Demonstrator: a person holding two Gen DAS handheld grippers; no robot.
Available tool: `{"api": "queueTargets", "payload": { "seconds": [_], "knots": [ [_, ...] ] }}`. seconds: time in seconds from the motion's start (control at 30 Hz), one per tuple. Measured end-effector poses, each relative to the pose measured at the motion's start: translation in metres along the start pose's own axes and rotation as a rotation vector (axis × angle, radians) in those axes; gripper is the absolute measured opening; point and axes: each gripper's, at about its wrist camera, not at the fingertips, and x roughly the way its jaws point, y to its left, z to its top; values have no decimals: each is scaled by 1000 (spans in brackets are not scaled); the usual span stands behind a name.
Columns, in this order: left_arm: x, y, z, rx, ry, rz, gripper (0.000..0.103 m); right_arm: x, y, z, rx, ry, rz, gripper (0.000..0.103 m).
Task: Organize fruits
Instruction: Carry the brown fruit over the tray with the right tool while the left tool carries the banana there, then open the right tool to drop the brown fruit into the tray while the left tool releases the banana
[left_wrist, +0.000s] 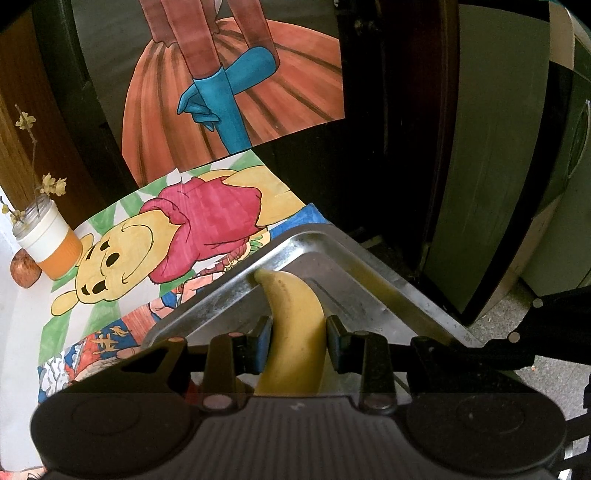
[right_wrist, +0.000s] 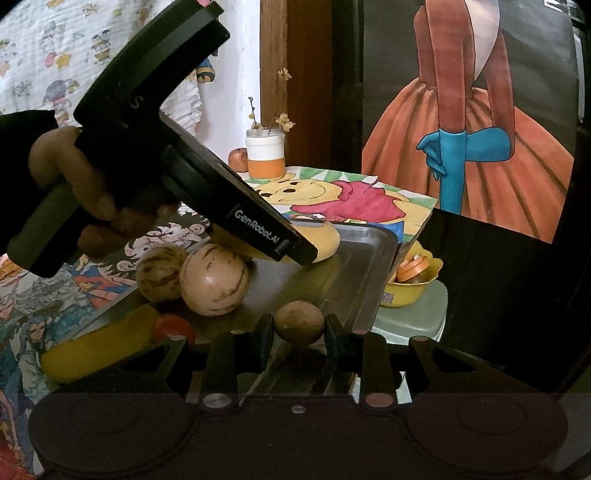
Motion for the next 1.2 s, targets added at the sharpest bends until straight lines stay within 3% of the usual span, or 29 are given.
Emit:
{"api": "queueTargets", "payload": {
  "seconds": [0.87,1.07,1.13,1.2],
  "knots": [
    [-1,1,0,-1,3,3,37,4,5,-4,-20,3,-22,32],
    [-6,4,-2,-1,-11,13,37,2,7,-6,-28,-5,-24,38],
    [-10,3,-2,-4,-20,14,39,1,9,-7,-33,-7,-26,40],
    [-12,4,-2,-8,-27,19,54,0,11,-8,-35,-8,-28,42]
  ]
}}
